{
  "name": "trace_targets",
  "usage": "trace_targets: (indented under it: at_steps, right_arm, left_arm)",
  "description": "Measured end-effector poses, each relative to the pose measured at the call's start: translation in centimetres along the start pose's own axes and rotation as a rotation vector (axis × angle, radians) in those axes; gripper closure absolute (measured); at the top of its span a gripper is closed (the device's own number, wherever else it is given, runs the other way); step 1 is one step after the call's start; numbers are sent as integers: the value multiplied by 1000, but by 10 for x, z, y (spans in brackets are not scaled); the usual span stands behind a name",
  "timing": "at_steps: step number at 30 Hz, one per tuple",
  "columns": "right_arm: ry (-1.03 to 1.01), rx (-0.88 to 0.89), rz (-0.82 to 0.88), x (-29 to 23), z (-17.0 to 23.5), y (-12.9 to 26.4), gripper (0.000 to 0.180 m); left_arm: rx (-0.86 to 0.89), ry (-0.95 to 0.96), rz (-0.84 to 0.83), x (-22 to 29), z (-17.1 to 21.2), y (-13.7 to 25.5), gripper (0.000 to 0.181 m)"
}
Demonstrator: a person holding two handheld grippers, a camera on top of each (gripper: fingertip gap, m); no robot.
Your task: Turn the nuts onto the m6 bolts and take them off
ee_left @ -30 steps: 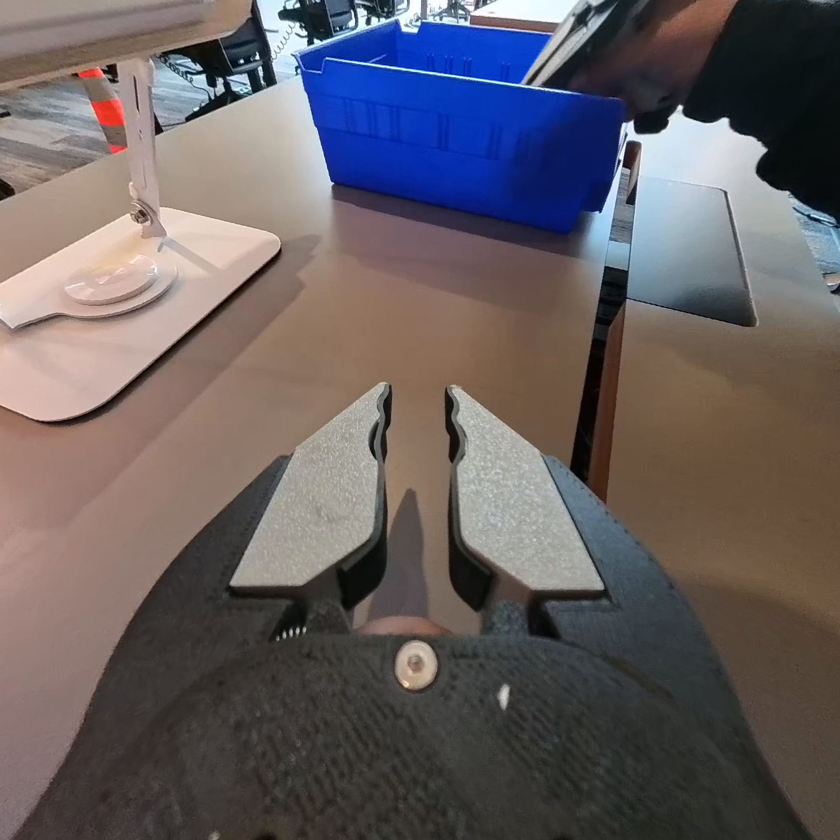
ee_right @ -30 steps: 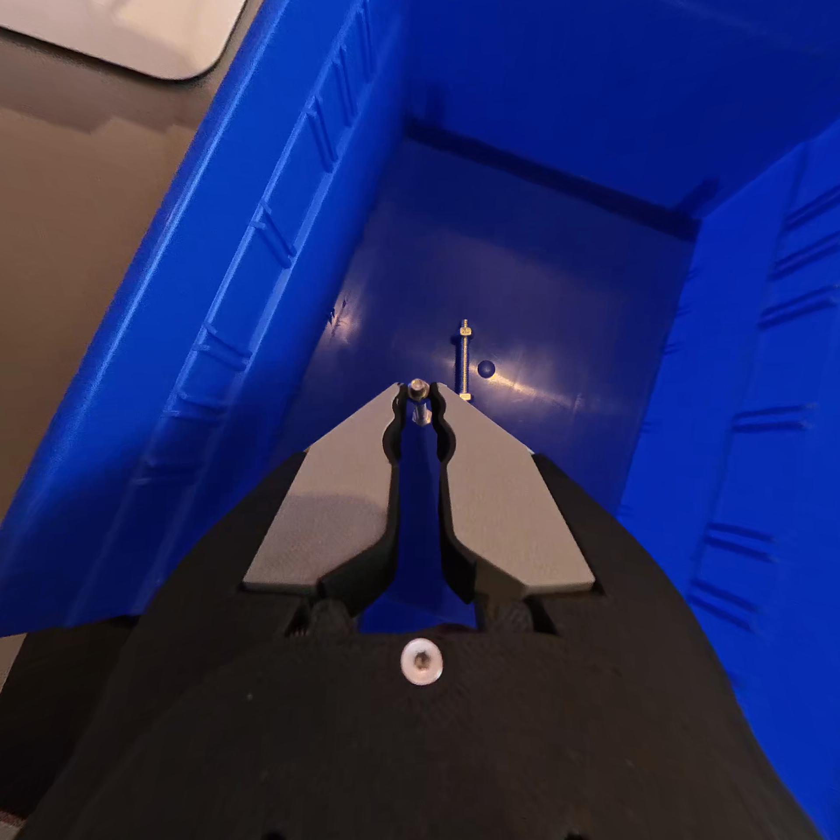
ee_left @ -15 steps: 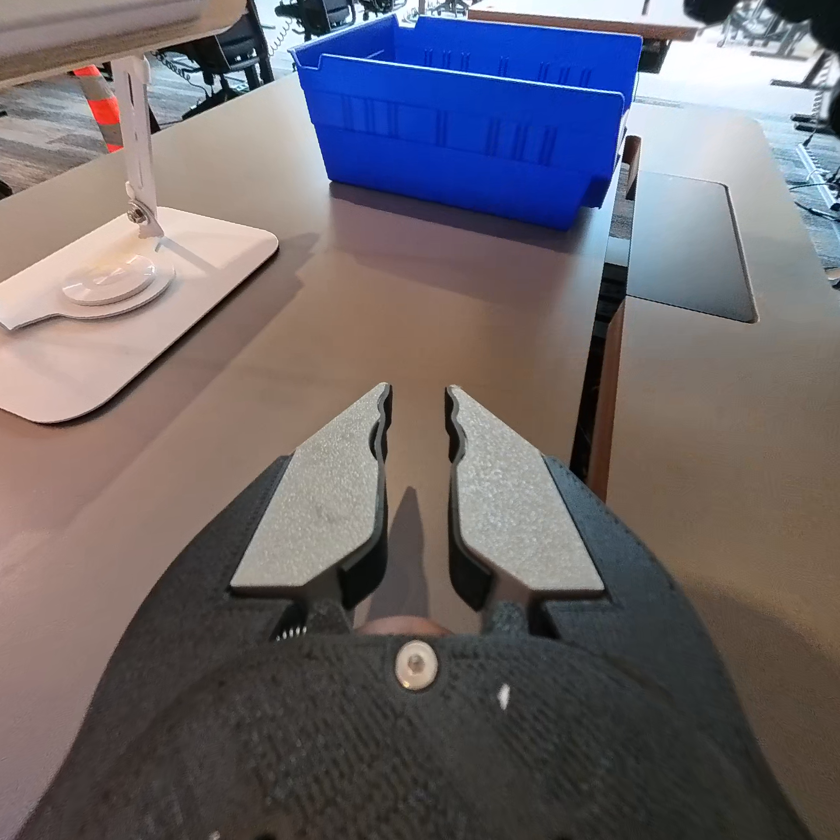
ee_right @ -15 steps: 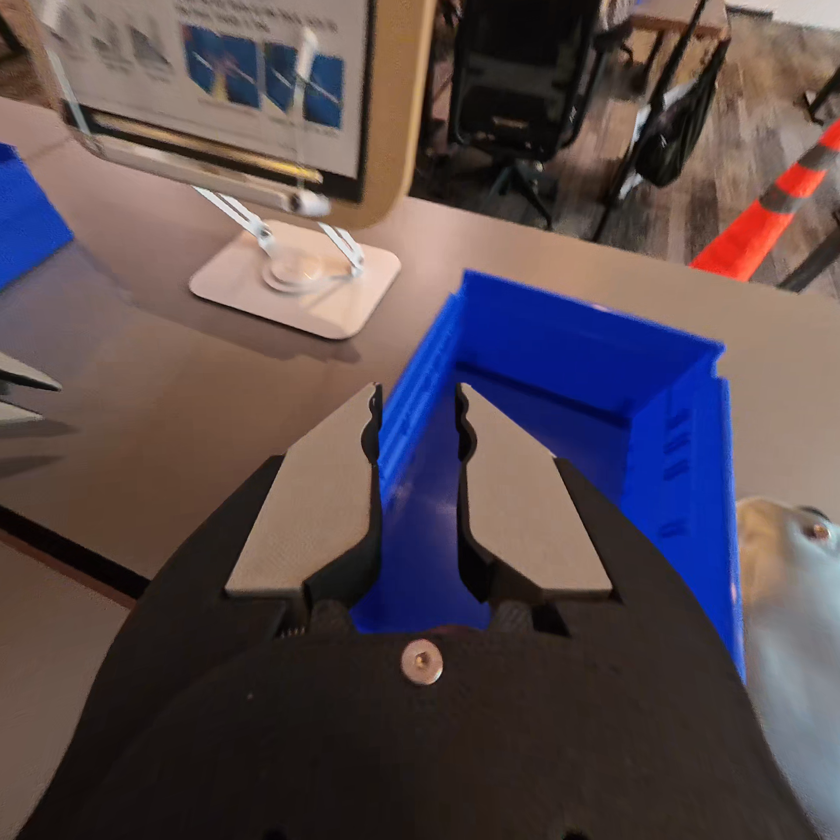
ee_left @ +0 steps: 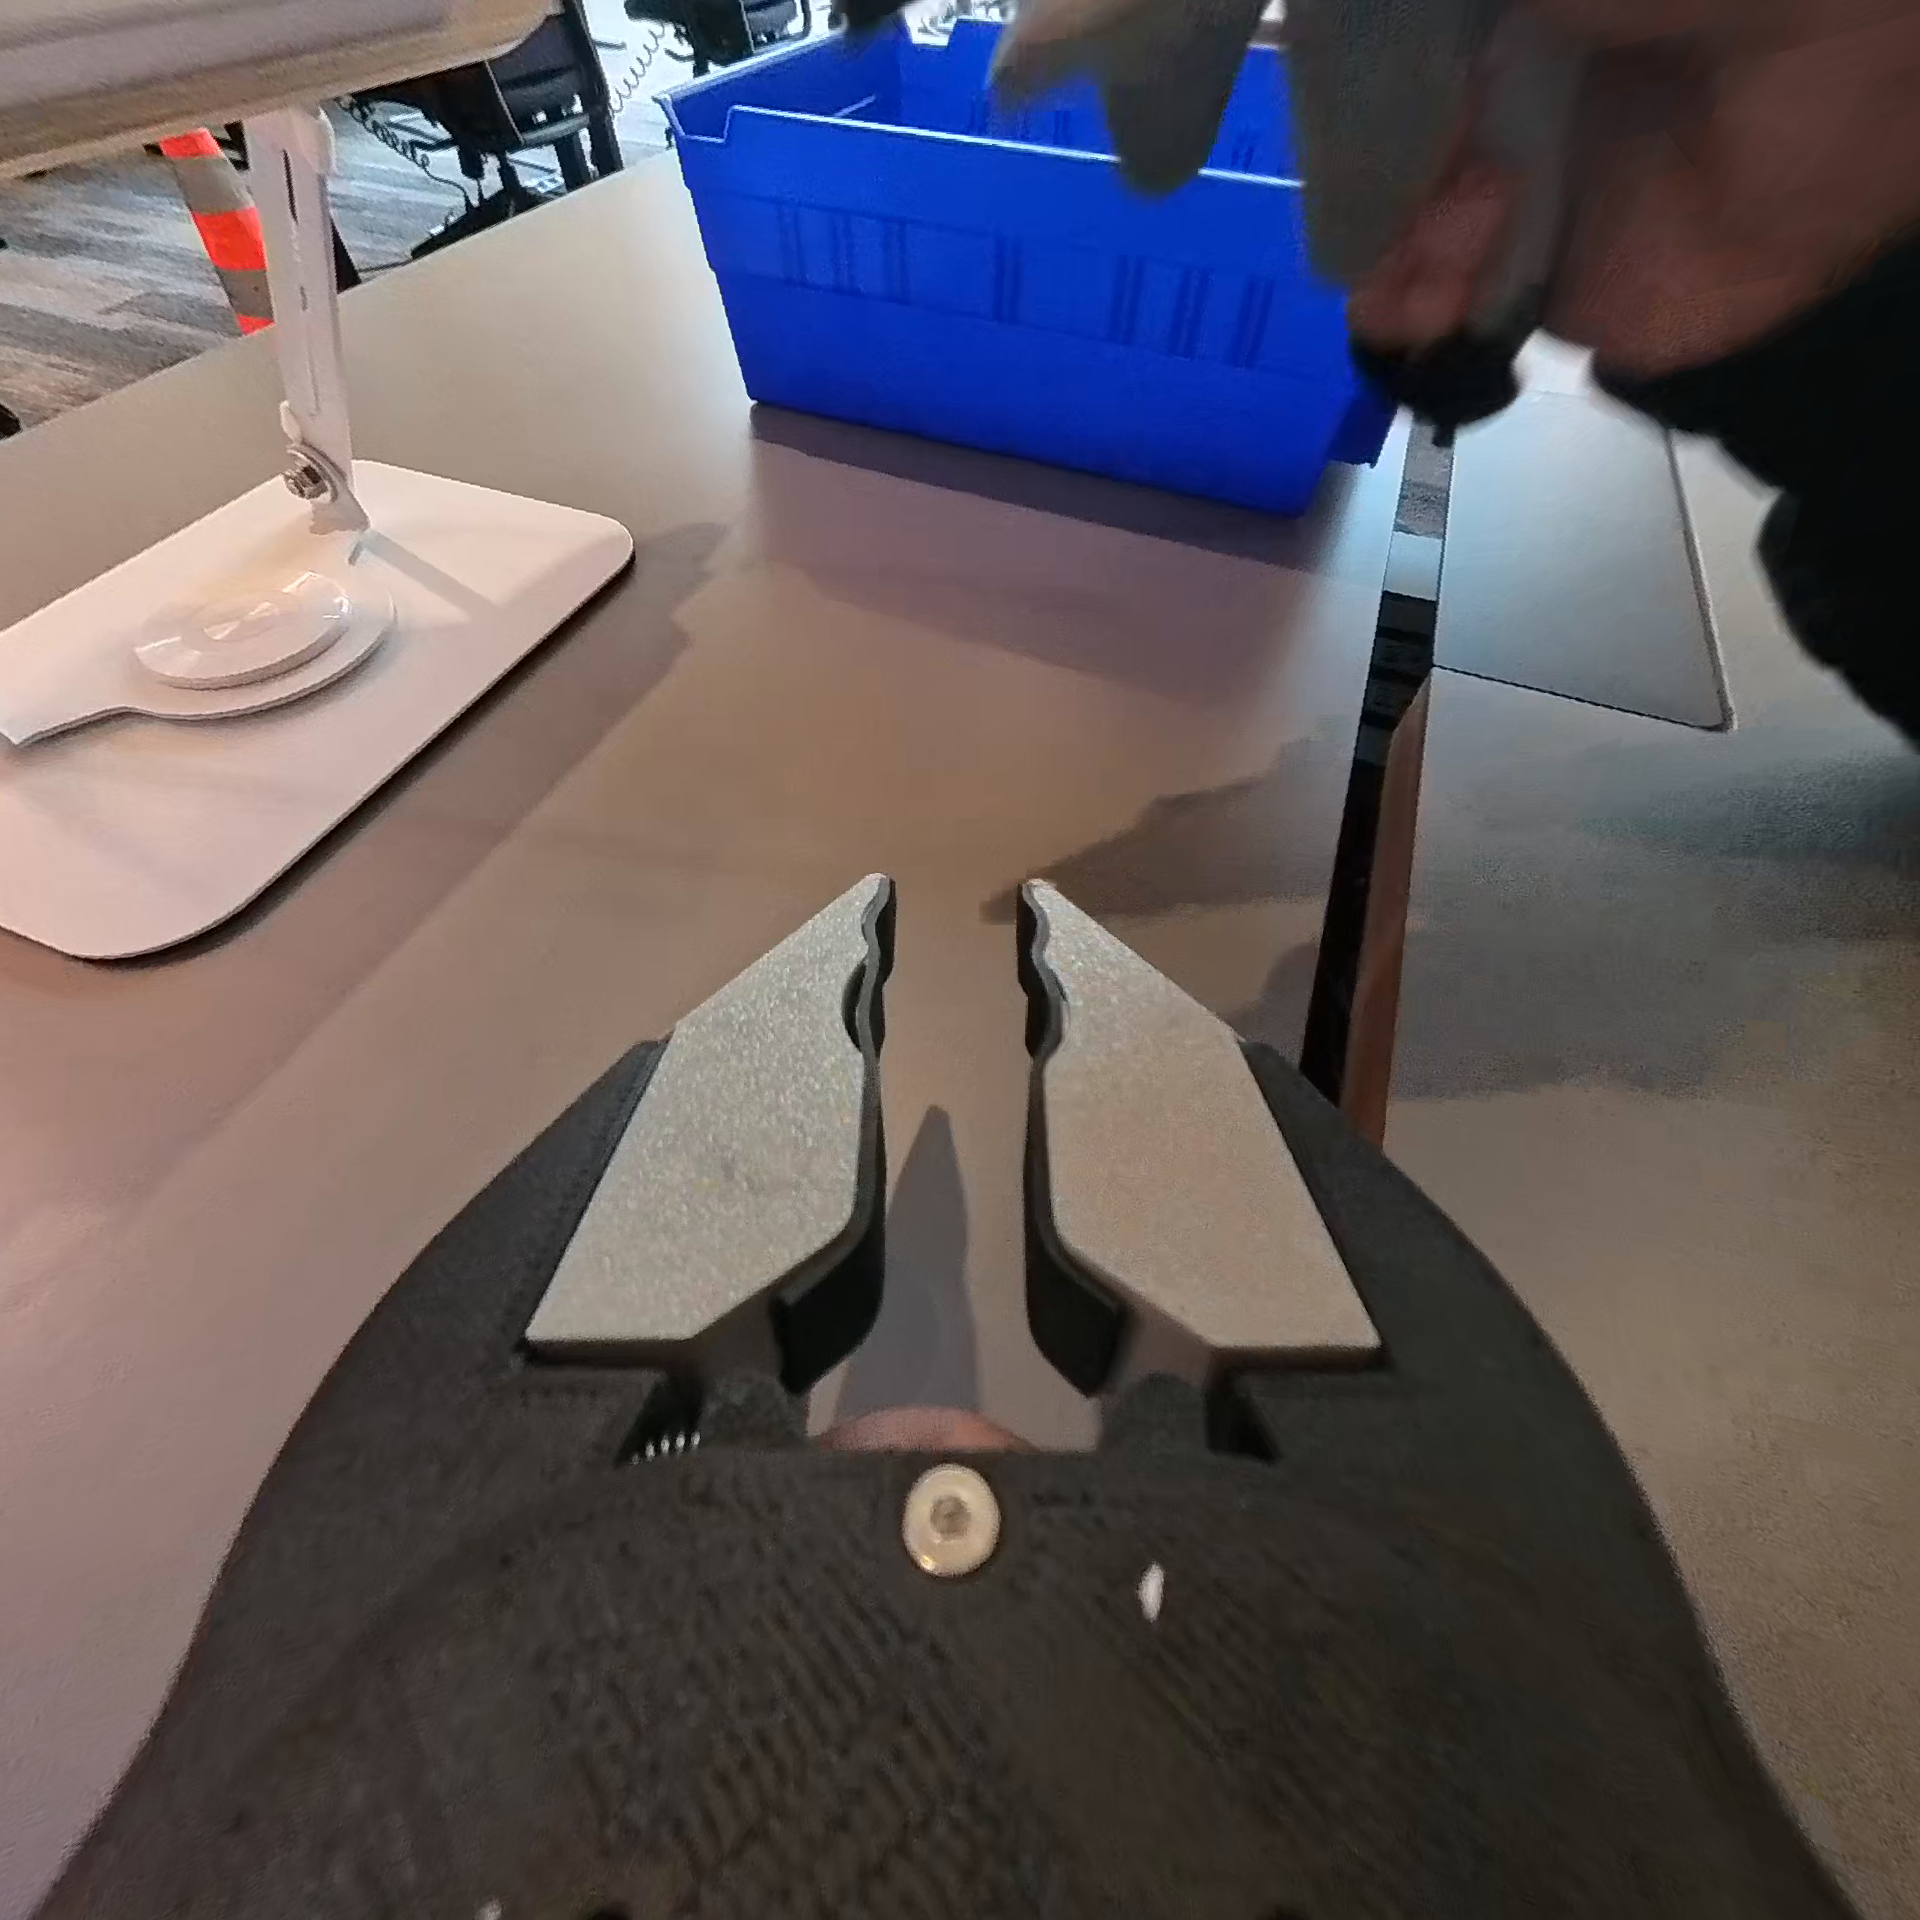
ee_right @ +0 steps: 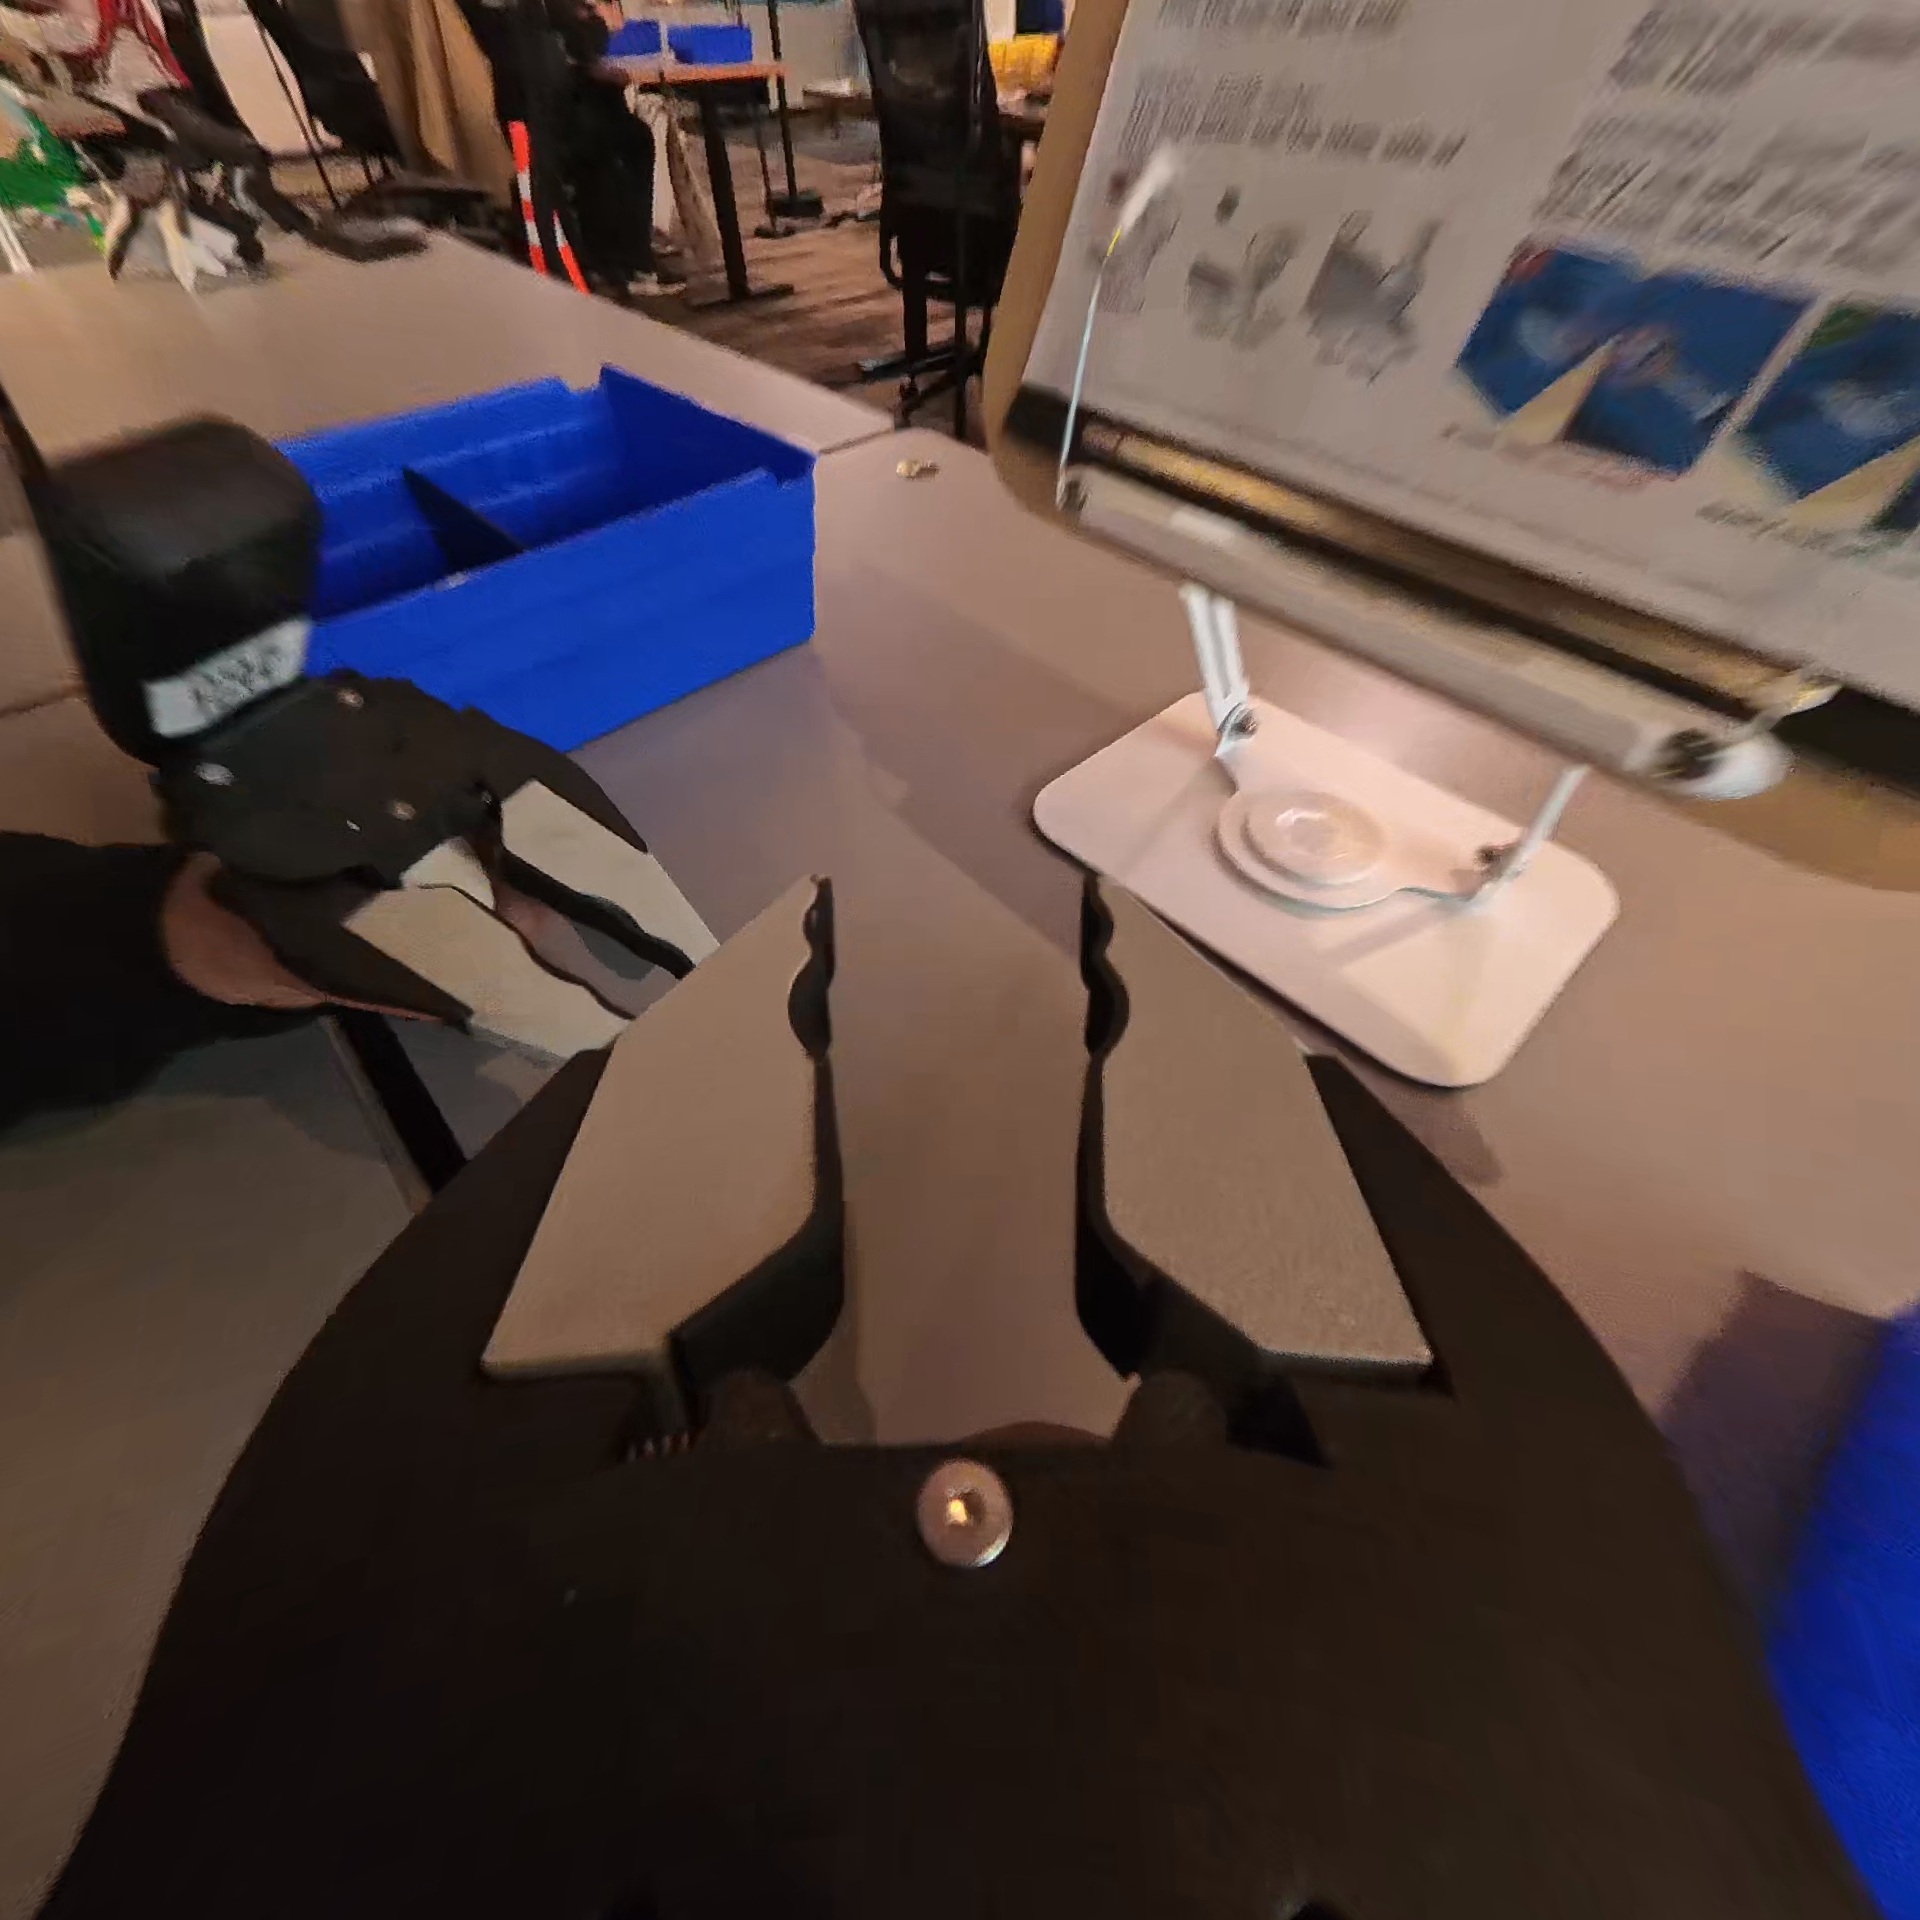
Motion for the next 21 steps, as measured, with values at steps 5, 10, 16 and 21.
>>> trace_targets:
  at_steps: [5,10,16,21]
  right_arm:
    - [-83,21,-6,-9,47,-60,135]
    - [-70,-36,-12,-9,65,-67,133]
    - [-71,-49,-1,-6,72,-64,132]
    - [-42,-50,-22,-13,68,-65,132]
  left_arm:
    - [25,-8,-15,0,-5,5,162]
    - [39,8,-6,4,-14,13,161]
    - [110,-3,-64,13,-36,55,160]
    - [108,-4,-219,3,-53,143,160]
Point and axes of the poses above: each gripper's, where its closed fingertips meet, y back along the fingers, z out of its underside, x = y × z across the jaws, the point moved 6 cm from there along y, back along the fingers, and after that the axes turned 9 degrees about y, right-handed, at the moved point
